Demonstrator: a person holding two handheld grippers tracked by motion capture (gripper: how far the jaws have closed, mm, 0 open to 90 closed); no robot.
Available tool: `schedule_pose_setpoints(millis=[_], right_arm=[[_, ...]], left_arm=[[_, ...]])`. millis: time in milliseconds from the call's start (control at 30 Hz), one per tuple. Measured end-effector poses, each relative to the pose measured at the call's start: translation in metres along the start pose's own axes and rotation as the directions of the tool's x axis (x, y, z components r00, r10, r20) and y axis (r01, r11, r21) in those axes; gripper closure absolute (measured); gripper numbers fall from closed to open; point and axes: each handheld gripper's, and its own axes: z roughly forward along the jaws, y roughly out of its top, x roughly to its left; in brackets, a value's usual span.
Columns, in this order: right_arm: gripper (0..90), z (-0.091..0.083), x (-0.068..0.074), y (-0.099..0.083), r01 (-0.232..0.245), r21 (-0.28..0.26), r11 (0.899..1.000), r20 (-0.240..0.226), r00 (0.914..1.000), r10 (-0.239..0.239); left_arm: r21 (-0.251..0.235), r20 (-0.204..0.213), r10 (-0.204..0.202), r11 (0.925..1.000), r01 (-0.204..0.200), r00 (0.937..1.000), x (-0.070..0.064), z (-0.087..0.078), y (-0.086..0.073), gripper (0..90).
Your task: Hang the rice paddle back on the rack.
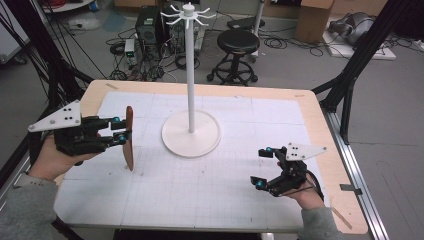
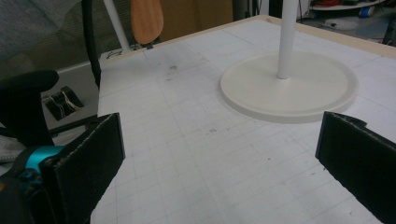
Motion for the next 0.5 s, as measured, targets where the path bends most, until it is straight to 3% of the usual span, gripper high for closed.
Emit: schedule_pose_setpoints(millis=[333, 500], right_arm=[[0.2, -0.002, -0.001, 0.000, -0.003, -0.004, 1.000, 0.002, 1.0000, 0.003], [0.2, -0.003, -0.001, 0.001, -0.006, -0.016, 1.000, 0.002, 1.0000, 0.006]], left_arm=[[-0.024, -0.040, -0.029, 0.9993, 0.028, 0.9988, 0.011, 0.006, 0.016, 65.2], [-0.024, -0.036, -0.022, 0.9995, 0.022, 0.9991, 0.012, 0.012, 0.022, 65.2]])
